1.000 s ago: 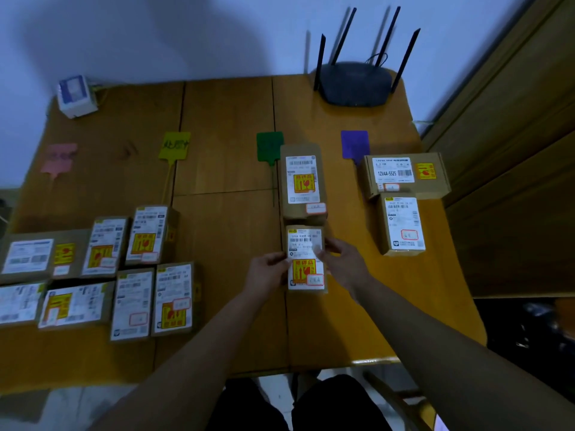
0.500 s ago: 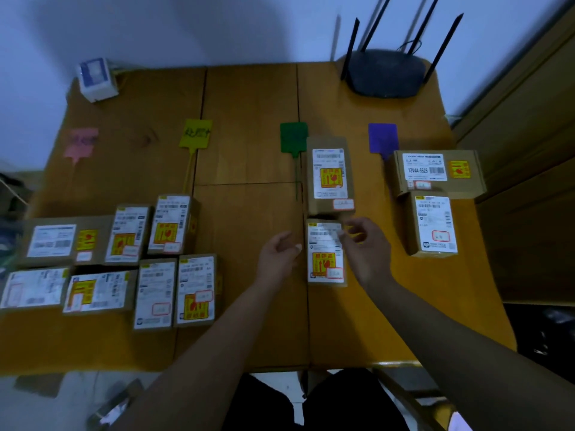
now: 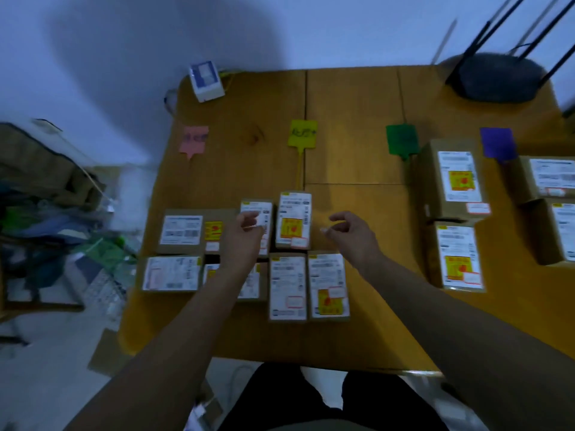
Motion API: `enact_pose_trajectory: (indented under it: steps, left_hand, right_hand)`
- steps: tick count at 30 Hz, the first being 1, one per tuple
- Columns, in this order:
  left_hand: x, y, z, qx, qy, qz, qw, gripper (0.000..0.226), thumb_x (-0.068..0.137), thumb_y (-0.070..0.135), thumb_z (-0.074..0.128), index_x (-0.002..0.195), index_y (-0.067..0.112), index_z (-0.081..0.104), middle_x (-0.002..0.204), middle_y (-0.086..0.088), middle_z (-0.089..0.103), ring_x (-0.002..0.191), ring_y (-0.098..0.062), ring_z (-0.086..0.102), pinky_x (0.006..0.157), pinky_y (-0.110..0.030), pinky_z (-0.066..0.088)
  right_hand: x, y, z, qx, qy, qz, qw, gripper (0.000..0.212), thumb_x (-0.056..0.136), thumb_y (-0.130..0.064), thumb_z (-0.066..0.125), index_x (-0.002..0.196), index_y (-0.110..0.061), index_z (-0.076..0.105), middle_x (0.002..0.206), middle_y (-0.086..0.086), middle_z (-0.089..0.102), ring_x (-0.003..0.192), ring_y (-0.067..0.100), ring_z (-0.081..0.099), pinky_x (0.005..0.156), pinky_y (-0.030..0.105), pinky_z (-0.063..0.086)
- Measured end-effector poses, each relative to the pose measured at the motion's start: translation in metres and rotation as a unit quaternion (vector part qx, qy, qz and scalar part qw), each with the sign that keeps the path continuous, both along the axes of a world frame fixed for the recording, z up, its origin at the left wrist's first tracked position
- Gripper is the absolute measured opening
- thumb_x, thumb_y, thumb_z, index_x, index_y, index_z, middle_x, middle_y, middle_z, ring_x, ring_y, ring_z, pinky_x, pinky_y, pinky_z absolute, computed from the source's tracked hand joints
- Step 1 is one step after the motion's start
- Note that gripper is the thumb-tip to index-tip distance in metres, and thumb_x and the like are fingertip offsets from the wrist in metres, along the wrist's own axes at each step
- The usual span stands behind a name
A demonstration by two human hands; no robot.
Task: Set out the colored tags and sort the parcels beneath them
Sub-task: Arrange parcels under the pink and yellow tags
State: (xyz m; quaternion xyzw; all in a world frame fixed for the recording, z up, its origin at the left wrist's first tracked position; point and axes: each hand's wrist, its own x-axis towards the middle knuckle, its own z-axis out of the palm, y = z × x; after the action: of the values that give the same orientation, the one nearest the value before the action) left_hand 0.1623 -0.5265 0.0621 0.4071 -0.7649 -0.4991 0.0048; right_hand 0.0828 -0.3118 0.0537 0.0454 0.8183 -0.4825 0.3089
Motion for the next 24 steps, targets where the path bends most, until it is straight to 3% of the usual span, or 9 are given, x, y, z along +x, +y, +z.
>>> enact_pose_trajectory:
  steps: [2, 4, 6, 9, 13, 16, 20, 24]
  left_hand:
    - [0.006, -0.036, -0.006, -0.061, -0.063, -0.016, 0.996, 0.04, 0.097, 0.025, 0.064, 0.136, 0.023, 0.062, 0.11, 0.006, 0.065, 0.069, 0.0, 0.052, 0.056, -0.02, 0.042]
    - [0.007, -0.058, -0.013, -0.079, -0.109, -0.043, 0.99, 0.042, 0.093, 0.029, 0.065, 0.133, 0.017, 0.063, 0.088, 0.009, 0.06, 0.068, -0.012, 0.055, 0.069, -0.031, 0.053]
    - [0.005, -0.068, -0.02, -0.067, -0.127, -0.088, 0.986, 0.037, 0.088, 0.03, 0.066, 0.122, 0.014, 0.068, 0.095, 0.0, 0.069, 0.083, -0.026, 0.067, 0.083, -0.047, 0.059]
    - [0.003, -0.069, -0.03, -0.068, -0.117, -0.13, 0.982, 0.006, 0.085, 0.026, 0.069, 0.09, 0.029, 0.068, 0.096, -0.003, 0.076, 0.08, -0.02, 0.07, 0.07, -0.039, 0.06]
    - [0.001, -0.066, -0.038, -0.064, -0.081, -0.113, 0.988, 0.026, 0.086, 0.02, 0.068, 0.111, 0.022, 0.076, 0.073, 0.016, 0.063, 0.069, -0.02, 0.068, 0.065, -0.044, 0.059]
    - [0.003, -0.063, -0.042, -0.03, -0.057, -0.085, 0.994, 0.033, 0.091, 0.018, 0.067, 0.123, 0.017, 0.073, 0.09, 0.005, 0.074, 0.068, -0.015, 0.063, 0.072, -0.045, 0.06]
    - [0.005, -0.062, -0.045, 0.037, -0.057, -0.04, 0.997, 0.043, 0.094, 0.019, 0.067, 0.137, 0.017, 0.065, 0.13, -0.008, 0.067, 0.111, -0.026, 0.065, 0.098, -0.048, 0.055]
    - [0.005, -0.056, -0.044, 0.094, 0.001, 0.028, 0.995, 0.045, 0.093, 0.012, 0.071, 0.138, 0.015, 0.063, 0.126, -0.002, 0.069, 0.104, -0.019, 0.066, 0.088, -0.034, 0.054]
  right_hand:
    - [0.002, -0.025, -0.009, 0.019, 0.011, 0.01, 1.0, 0.054, 0.098, -0.034, 0.073, 0.146, -0.02, 0.054, 0.136, 0.009, 0.061, 0.115, 0.031, 0.062, 0.087, 0.043, 0.05]
    - [0.004, -0.045, -0.015, 0.047, 0.024, 0.012, 0.999, 0.067, 0.096, -0.036, 0.075, 0.153, -0.018, 0.047, 0.149, 0.011, 0.056, 0.129, 0.034, 0.058, 0.092, 0.043, 0.053]
    - [0.006, -0.06, -0.02, 0.06, 0.036, 0.005, 0.998, 0.071, 0.094, -0.036, 0.077, 0.155, -0.018, 0.045, 0.15, 0.011, 0.057, 0.131, 0.035, 0.059, 0.098, 0.048, 0.055]
    - [0.008, -0.072, -0.028, 0.074, 0.031, -0.002, 0.997, 0.066, 0.095, -0.036, 0.074, 0.153, -0.021, 0.047, 0.14, 0.005, 0.067, 0.123, 0.03, 0.066, 0.098, 0.045, 0.056]
    - [0.011, -0.076, -0.036, 0.084, -0.002, -0.008, 0.996, 0.054, 0.098, -0.039, 0.07, 0.147, -0.023, 0.056, 0.132, 0.002, 0.072, 0.118, 0.026, 0.068, 0.096, 0.04, 0.055]
    - [0.014, -0.078, -0.039, 0.082, 0.009, -0.005, 0.997, 0.042, 0.098, -0.037, 0.07, 0.138, -0.028, 0.064, 0.12, -0.006, 0.074, 0.113, 0.021, 0.069, 0.1, 0.046, 0.056]
    - [0.013, -0.084, -0.04, 0.106, 0.004, -0.022, 0.994, 0.048, 0.095, -0.043, 0.073, 0.13, -0.014, 0.056, 0.112, -0.002, 0.069, 0.104, 0.023, 0.068, 0.087, 0.043, 0.058]
    - [0.01, -0.085, -0.038, 0.099, 0.01, -0.038, 0.994, 0.047, 0.095, -0.044, 0.073, 0.117, -0.012, 0.047, 0.1, -0.004, 0.065, 0.095, 0.024, 0.069, 0.077, 0.045, 0.06]
